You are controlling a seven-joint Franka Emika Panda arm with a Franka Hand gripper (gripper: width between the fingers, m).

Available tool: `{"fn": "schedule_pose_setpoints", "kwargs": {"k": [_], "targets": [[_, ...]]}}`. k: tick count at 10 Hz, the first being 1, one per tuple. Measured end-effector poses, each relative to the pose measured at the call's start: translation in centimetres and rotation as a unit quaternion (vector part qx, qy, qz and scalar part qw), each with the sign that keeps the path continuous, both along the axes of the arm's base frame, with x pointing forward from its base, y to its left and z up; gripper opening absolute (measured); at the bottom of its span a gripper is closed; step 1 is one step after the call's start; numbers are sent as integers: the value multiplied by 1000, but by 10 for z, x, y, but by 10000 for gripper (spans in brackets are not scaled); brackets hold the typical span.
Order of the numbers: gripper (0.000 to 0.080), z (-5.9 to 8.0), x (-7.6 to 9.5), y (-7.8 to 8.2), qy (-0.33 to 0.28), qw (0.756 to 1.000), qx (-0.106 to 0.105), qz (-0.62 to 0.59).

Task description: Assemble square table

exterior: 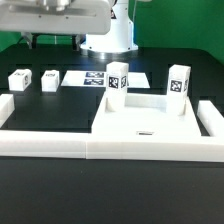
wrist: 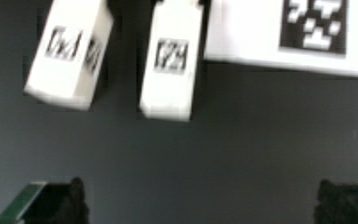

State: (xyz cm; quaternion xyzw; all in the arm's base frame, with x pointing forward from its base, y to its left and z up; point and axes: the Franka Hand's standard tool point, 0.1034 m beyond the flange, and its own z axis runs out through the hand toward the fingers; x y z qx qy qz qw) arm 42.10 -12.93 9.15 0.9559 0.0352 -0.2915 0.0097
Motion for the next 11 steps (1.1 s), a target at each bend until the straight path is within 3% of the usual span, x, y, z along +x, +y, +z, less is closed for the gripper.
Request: {"fn": "schedule_pose_setpoints", "kwargs": {"k": [2,5,8,11], "targets": [[649,-23,-10,4,107,994,11,-17],[649,-36,-16,8,202,979,21,-9],[649,-40,-14,6,192,981,29,1],[649,-51,-26,-15,165,985,43,15]]}}
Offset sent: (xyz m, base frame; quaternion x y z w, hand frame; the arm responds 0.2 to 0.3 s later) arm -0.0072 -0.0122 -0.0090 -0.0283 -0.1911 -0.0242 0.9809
